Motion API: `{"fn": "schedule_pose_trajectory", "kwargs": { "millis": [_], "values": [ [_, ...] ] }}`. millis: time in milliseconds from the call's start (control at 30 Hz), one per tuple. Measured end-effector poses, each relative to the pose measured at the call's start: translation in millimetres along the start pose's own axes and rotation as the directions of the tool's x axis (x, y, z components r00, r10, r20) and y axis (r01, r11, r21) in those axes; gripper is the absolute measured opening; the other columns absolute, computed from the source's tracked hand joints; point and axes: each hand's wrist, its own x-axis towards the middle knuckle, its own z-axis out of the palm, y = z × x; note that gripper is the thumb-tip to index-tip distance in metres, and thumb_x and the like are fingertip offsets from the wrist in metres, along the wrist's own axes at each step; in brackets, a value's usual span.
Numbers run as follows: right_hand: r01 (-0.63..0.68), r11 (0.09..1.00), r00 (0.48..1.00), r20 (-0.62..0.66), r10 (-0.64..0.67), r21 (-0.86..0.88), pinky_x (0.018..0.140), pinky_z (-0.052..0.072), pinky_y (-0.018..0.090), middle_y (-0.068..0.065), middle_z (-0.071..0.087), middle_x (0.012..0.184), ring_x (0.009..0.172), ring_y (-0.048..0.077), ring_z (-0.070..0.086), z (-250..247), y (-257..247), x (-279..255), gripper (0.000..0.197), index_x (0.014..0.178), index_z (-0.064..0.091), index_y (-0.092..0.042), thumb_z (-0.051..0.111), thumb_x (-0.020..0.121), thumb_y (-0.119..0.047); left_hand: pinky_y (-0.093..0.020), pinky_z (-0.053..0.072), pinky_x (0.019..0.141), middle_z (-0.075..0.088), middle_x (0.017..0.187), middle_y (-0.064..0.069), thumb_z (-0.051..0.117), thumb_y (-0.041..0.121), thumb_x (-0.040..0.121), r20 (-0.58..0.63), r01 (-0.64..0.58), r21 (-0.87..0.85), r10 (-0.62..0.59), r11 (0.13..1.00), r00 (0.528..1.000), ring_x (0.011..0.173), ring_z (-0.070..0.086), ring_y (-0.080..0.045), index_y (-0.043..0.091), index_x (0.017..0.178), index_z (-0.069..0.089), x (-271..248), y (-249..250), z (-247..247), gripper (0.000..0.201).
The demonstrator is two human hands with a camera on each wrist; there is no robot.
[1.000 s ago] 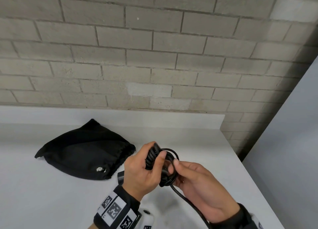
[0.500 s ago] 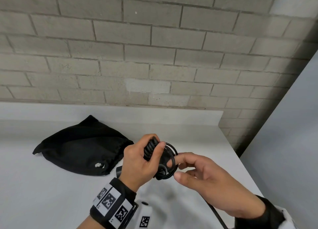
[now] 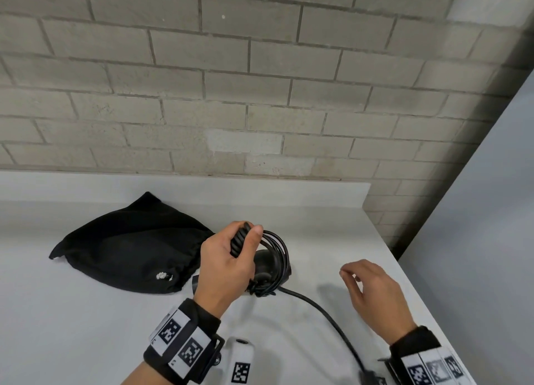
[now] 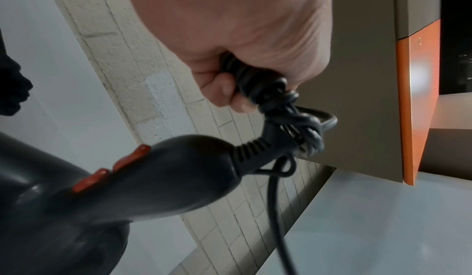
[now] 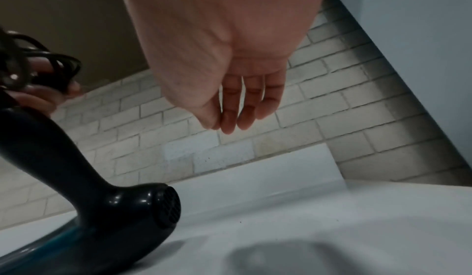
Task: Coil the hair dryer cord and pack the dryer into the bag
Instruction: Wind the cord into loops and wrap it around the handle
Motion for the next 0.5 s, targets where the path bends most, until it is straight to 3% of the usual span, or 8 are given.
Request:
{"fn": "schedule_pose_trajectory", "kwargs": {
  "millis": [100,200,300,367,500],
  "values": [
    [0.025,1.0,0.993,-0.118,-0.024,0.008,0.066,0.041,0.012,-0.007,0.067,0.084,0.072,0.01,0.06,-4,-2,6,0.006,0.091,0.071,-0.016,0.066,0.091,-0.018,-0.042,0.048,0.048,0.051,0.048,0.0,0.057,0.049,0.09,0.006,-0.009,0.006,0.009,1.0,1.0,0.042,0.05,-0.021,0.018,0.076,0.064,0,4,1,0.035],
    [0.12,0.982,0.976,-0.199,-0.09,0.145,0.064,0.044,0.013,-0.009,0.065,0.083,0.07,0.005,0.056,-32,-25,22,0.011,0.09,0.071,-0.016,0.062,0.092,-0.024,-0.041,0.048,0.047,0.05,0.048,0.001,0.056,0.049,0.091,0.005,-0.016,0.029,0.016,0.999,1.0,0.042,0.05,-0.02,0.017,0.076,0.063,0,6,1,0.036],
    [0.218,0.878,0.975,-0.124,-0.182,0.427,0.059,0.039,0.013,-0.014,0.06,0.073,0.063,0.006,0.053,-61,-67,29,0.018,0.08,0.068,-0.019,0.065,0.089,-0.035,-0.038,0.045,0.046,0.049,0.051,-0.004,0.057,0.048,0.091,-0.006,-0.051,0.073,0.052,0.996,0.999,0.042,0.048,-0.02,0.014,0.074,0.061,-1,10,4,0.038],
    [0.194,0.811,0.978,-0.04,-0.207,0.553,0.057,0.04,0.015,-0.014,0.059,0.074,0.064,0.009,0.055,-62,-94,23,0.02,0.082,0.067,-0.023,0.071,0.083,-0.042,-0.036,0.043,0.046,0.05,0.052,-0.005,0.057,0.047,0.092,-0.018,-0.072,0.091,0.074,0.993,0.997,0.043,0.048,-0.018,0.015,0.074,0.061,-2,13,7,0.037],
    [0.118,0.835,0.993,-0.053,-0.106,0.538,0.06,0.039,0.01,-0.017,0.055,0.081,0.07,0.008,0.054,-38,-122,11,0.019,0.092,0.067,-0.026,0.074,0.082,-0.04,-0.029,0.044,0.047,0.054,0.054,-0.002,0.057,0.046,0.091,-0.032,-0.094,0.098,0.098,0.991,0.995,0.047,0.051,-0.013,0.013,0.076,0.063,-5,17,11,0.036]
  ]
}}
